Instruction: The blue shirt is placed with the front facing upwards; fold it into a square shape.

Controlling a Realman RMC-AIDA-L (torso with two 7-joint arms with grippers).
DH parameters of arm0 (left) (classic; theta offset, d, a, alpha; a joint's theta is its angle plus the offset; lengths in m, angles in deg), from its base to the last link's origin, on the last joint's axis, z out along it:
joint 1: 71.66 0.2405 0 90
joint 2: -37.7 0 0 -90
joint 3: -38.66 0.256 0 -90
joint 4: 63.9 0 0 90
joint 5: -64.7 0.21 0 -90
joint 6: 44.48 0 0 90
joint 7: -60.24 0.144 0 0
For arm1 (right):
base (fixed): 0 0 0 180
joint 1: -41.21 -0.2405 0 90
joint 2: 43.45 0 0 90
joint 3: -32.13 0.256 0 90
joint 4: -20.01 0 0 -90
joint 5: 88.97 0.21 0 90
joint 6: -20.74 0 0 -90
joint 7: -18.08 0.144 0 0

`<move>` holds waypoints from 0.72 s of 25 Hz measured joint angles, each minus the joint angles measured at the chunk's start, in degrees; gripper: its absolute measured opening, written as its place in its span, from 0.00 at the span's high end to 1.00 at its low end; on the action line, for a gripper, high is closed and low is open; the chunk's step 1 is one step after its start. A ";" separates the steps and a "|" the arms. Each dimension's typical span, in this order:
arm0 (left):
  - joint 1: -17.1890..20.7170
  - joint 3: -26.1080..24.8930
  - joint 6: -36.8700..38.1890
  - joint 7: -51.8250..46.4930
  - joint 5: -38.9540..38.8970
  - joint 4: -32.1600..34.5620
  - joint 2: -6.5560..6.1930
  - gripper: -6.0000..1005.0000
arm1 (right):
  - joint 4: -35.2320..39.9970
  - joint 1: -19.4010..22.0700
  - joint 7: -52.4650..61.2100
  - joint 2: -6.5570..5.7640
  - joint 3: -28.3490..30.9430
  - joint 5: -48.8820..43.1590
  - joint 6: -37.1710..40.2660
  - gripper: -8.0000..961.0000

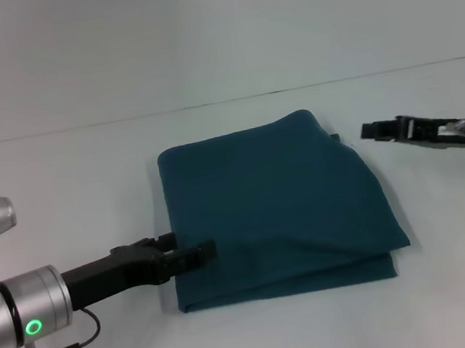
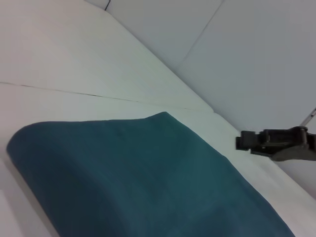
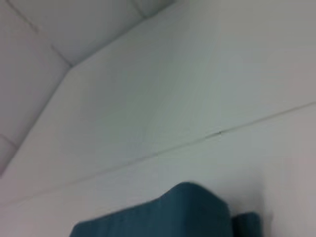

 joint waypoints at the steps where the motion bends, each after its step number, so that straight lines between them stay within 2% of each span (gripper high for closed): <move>1: -0.01 -0.01 0.00 -0.09 0.00 0.00 -0.02 0.06 | 0.73 1.13 -0.62 0.06 0.00 1.68 0.22 0.83; 6: -0.08 -0.04 0.03 -1.49 0.26 0.02 -0.28 0.06 | 2.22 5.35 -2.50 -0.77 -0.06 6.81 4.05 0.64; 11: -0.13 -0.12 0.80 -4.66 2.19 0.60 -0.50 0.06 | 2.70 8.05 -6.53 -1.52 0.22 8.89 9.63 0.39; 17: 0.21 -0.94 2.72 -4.92 2.83 0.70 -0.64 0.06 | 2.76 10.84 -11.53 -1.51 0.71 12.29 14.64 0.19; 18: 0.20 -1.59 3.39 -4.93 3.17 0.71 -0.79 0.06 | 2.76 11.14 -11.97 -1.51 0.71 12.62 15.54 0.19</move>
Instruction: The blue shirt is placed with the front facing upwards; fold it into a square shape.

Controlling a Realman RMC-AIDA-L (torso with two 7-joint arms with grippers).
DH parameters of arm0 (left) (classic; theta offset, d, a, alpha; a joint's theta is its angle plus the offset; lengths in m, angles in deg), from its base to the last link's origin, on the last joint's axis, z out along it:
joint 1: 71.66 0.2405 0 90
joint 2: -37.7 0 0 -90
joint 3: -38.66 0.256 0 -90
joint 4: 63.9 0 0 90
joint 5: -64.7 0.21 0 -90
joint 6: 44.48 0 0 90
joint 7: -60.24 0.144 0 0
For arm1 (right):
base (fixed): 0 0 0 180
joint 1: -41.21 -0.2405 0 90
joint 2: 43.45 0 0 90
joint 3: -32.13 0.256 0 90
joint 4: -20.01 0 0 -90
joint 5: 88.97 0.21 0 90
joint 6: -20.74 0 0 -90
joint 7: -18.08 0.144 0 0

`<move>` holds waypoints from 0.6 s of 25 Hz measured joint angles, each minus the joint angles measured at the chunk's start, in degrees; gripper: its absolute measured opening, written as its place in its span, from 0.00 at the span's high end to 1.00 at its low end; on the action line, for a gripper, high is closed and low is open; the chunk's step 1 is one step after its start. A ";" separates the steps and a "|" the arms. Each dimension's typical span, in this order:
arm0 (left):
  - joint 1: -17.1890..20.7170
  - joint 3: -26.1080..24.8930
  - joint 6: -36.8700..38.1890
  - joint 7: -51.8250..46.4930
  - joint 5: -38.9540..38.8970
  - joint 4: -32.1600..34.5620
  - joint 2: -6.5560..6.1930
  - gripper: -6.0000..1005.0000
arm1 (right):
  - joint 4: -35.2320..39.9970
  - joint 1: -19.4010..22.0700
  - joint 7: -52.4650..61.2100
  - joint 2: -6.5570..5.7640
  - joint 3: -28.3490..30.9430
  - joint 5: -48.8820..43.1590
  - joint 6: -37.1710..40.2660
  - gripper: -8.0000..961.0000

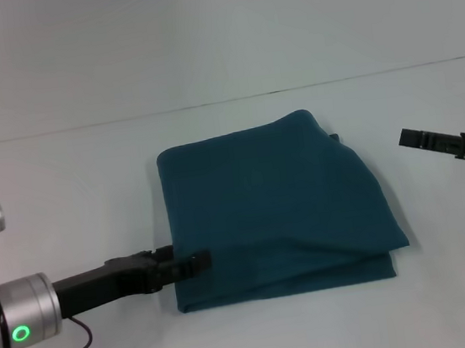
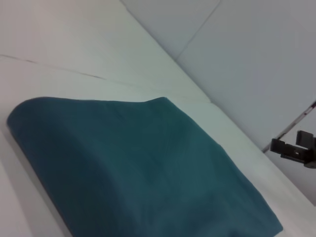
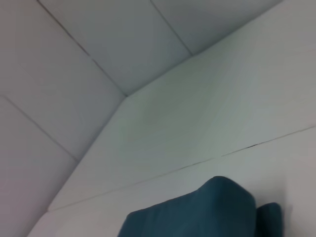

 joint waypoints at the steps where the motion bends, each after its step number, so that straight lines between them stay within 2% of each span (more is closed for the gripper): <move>1: -0.01 -0.60 0.72 0.00 0.41 0.03 -0.07 0.06 | 0.01 0.31 -0.46 -0.01 0.00 0.15 1.07 0.19; 4: 0.05 -2.22 3.06 0.02 1.68 0.30 -0.31 0.06 | 0.03 1.18 -2.73 -0.02 0.02 0.23 3.86 0.19; 11: 0.58 -5.23 5.07 0.09 5.86 0.65 -0.62 0.06 | 0.02 3.28 -9.70 1.05 -0.22 -0.12 9.23 0.19; 15: 0.27 -5.29 4.70 -0.42 7.16 0.44 -0.62 0.06 | 0.00 3.67 -10.91 0.76 -0.48 -0.42 11.44 0.18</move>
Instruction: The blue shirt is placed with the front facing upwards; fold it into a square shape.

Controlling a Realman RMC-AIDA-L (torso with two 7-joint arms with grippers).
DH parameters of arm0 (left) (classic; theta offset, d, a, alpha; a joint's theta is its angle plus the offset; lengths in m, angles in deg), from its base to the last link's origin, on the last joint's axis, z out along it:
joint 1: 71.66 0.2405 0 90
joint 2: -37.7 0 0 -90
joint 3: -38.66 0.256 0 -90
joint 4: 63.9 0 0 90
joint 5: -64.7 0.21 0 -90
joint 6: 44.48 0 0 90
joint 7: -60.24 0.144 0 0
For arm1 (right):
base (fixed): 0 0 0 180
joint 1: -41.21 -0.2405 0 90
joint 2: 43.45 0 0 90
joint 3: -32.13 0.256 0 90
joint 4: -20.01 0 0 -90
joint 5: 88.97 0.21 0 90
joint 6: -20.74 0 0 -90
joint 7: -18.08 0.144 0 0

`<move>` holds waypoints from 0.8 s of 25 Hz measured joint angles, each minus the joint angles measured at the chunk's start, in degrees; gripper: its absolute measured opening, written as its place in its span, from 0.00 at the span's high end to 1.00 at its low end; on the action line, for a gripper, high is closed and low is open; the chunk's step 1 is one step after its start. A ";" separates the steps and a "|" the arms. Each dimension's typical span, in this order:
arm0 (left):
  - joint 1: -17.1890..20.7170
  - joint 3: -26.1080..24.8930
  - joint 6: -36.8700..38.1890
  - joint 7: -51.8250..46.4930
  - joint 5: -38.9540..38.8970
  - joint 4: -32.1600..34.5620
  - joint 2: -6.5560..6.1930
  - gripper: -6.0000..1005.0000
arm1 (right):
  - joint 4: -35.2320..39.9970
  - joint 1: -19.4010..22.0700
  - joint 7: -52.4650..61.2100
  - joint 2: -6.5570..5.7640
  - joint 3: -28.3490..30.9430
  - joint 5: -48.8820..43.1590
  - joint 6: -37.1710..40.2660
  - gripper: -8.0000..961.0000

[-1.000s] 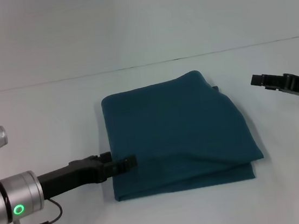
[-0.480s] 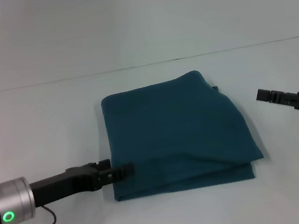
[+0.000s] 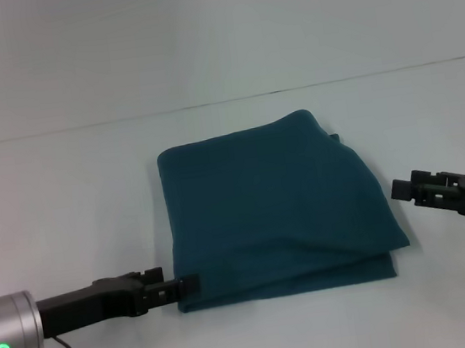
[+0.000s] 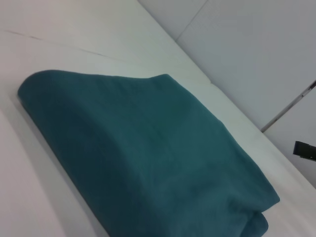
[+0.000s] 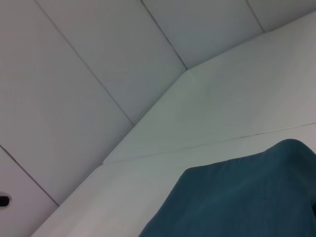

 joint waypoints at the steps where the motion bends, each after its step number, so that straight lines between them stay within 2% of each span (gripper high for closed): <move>1: -0.23 0.05 -0.03 -0.48 0.13 -0.02 -0.03 0.06 | 0.02 0.00 -0.03 -0.26 0.00 -0.02 0.33 0.18; 3: -0.52 0.21 -0.03 -1.50 0.15 0.00 -0.11 0.06 | 0.05 -0.07 0.32 -0.67 0.08 -0.04 0.68 0.18; 8: -1.39 0.07 -0.14 -5.50 1.77 0.37 -0.53 0.06 | 0.19 -0.64 2.92 -2.17 0.12 -0.04 0.94 0.04; 10: -1.70 -0.19 -0.22 -6.91 3.04 0.47 -0.80 0.06 | 0.49 -0.84 3.81 -2.64 0.00 -0.04 1.10 0.04; 20: -2.33 -0.32 -1.58 -10.33 5.82 0.29 -1.06 0.06 | 0.81 -1.87 4.76 -2.90 0.46 0.09 1.41 0.04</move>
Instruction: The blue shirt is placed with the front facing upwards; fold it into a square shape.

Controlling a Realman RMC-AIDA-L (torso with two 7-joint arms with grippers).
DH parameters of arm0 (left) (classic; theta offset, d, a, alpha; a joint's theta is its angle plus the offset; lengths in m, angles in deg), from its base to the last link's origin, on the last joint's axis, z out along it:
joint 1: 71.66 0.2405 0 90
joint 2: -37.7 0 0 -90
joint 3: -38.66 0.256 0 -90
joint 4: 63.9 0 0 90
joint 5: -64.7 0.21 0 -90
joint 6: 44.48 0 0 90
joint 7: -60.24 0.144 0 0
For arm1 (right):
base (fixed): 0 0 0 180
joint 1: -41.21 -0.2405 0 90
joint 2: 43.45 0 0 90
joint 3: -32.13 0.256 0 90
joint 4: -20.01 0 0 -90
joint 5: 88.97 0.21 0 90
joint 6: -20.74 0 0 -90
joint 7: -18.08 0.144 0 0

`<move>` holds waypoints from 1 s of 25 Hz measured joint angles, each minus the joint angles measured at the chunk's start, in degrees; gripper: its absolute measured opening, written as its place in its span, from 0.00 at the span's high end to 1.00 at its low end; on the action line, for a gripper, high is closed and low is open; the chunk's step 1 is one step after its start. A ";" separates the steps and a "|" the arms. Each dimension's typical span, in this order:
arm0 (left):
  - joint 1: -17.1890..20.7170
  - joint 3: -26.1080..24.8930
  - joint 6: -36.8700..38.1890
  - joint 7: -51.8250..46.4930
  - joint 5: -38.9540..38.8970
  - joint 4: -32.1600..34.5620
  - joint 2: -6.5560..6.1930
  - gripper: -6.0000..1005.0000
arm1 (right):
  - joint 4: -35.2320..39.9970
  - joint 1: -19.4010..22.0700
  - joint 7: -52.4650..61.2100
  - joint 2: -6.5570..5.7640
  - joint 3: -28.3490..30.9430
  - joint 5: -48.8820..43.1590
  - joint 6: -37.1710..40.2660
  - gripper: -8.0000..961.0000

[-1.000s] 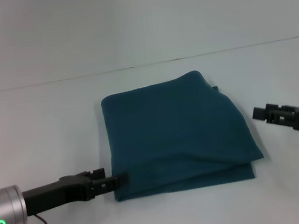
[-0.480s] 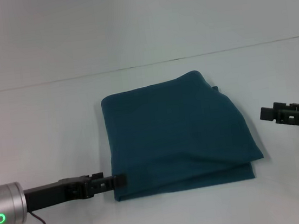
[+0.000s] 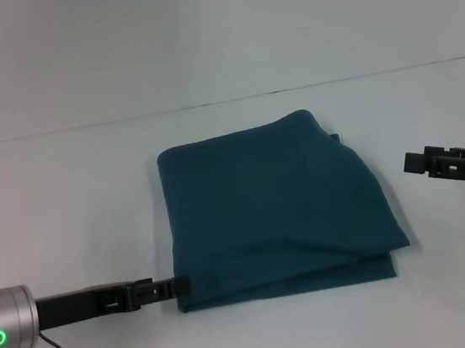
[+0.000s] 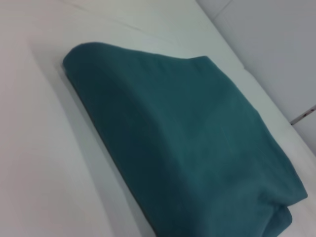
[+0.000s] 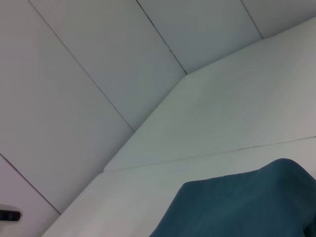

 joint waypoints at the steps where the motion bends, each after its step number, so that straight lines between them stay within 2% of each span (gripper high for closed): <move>1: -0.09 0.02 0.00 -0.37 0.27 -0.05 0.02 0.06 | 0.00 -0.06 0.17 -0.03 0.03 0.03 -0.03 0.04; 12: -0.26 2.19 1.33 -2.67 1.16 -0.73 0.49 0.06 | -0.01 -0.40 0.25 -0.25 0.04 0.06 -0.62 0.04; 25: -1.81 2.40 0.68 -2.67 1.46 -2.06 0.73 0.06 | -0.01 -0.67 0.28 -0.36 0.03 0.14 -0.78 0.04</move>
